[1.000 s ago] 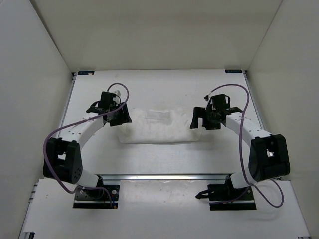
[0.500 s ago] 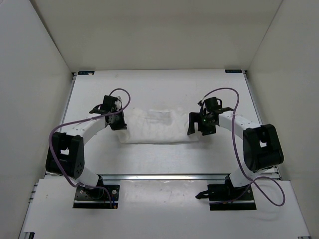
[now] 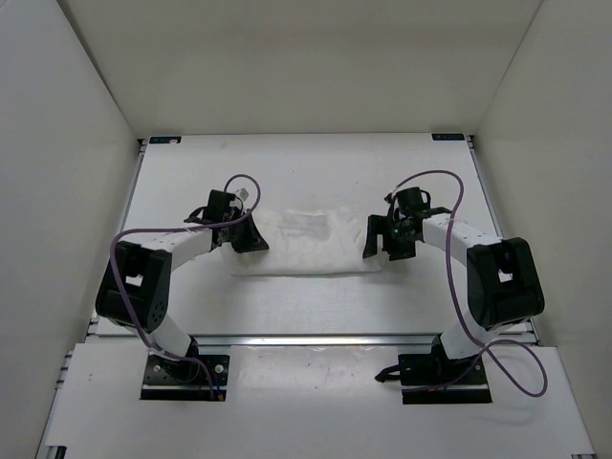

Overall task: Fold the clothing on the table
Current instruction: Fold the skirt

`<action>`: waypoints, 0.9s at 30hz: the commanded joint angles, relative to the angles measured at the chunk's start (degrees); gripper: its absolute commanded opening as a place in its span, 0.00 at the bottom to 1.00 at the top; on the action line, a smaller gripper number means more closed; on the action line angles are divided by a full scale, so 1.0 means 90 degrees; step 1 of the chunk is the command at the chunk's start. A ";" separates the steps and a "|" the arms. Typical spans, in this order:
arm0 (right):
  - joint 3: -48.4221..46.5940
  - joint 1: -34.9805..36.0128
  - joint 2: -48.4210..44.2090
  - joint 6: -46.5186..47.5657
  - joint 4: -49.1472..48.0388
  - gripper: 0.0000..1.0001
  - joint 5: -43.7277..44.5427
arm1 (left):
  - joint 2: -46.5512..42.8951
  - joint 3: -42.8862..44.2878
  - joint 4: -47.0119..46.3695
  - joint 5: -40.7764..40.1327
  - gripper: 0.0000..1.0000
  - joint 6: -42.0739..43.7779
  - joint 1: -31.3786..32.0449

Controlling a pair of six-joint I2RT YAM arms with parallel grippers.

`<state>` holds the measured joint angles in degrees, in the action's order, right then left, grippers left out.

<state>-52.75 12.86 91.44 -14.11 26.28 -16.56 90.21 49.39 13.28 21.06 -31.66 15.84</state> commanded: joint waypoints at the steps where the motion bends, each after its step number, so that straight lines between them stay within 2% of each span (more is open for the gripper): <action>1: 0.0041 -0.0091 -0.0188 -0.0044 -0.0068 0.80 -0.0045 | 0.0191 -0.0243 -0.0547 0.0424 0.00 -0.0407 -0.0041; 3: 0.0090 -0.0179 -0.0267 -0.0151 -0.0030 0.87 -0.0132 | 0.0259 -0.0292 -0.0626 0.0443 0.00 -0.0476 -0.0050; 5: 0.0090 -0.0296 -0.0326 -0.0229 -0.0001 0.88 -0.0104 | 0.0318 -0.0302 -0.0626 0.0385 0.00 -0.0486 -0.0060; 6: 0.0090 -0.0306 -0.0307 -0.0220 0.0038 0.94 -0.0026 | 0.0366 -0.0292 -0.0616 0.0269 0.00 -0.0476 -0.0070; 10: 0.0012 -0.0326 -0.0238 -0.0131 0.0204 0.94 0.0286 | 0.0445 -0.0263 -0.0431 -0.0112 0.00 -0.0379 0.0037; 17: -0.0525 0.0142 0.0474 -0.0092 0.0263 0.94 0.0667 | 0.0435 -0.0302 -0.0215 -0.0699 0.00 -0.0349 0.0106; 23: -0.0613 0.0319 0.0739 -0.0151 0.0214 0.87 0.0824 | 0.0464 -0.0302 -0.0196 -0.0719 0.00 -0.0339 0.0096; 25: -0.0681 0.0290 0.0807 -0.0132 0.0282 0.80 0.0785 | 0.0474 -0.0302 -0.0177 -0.0709 0.00 -0.0339 0.0106; 27: -0.0672 0.0260 0.0914 -0.0132 0.0292 0.67 0.0824 | 0.0523 -0.0283 -0.0196 -0.0680 0.00 -0.0320 0.0115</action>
<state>-58.39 15.62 97.30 -15.07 28.67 -10.46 94.54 46.74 10.94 16.49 -35.00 16.64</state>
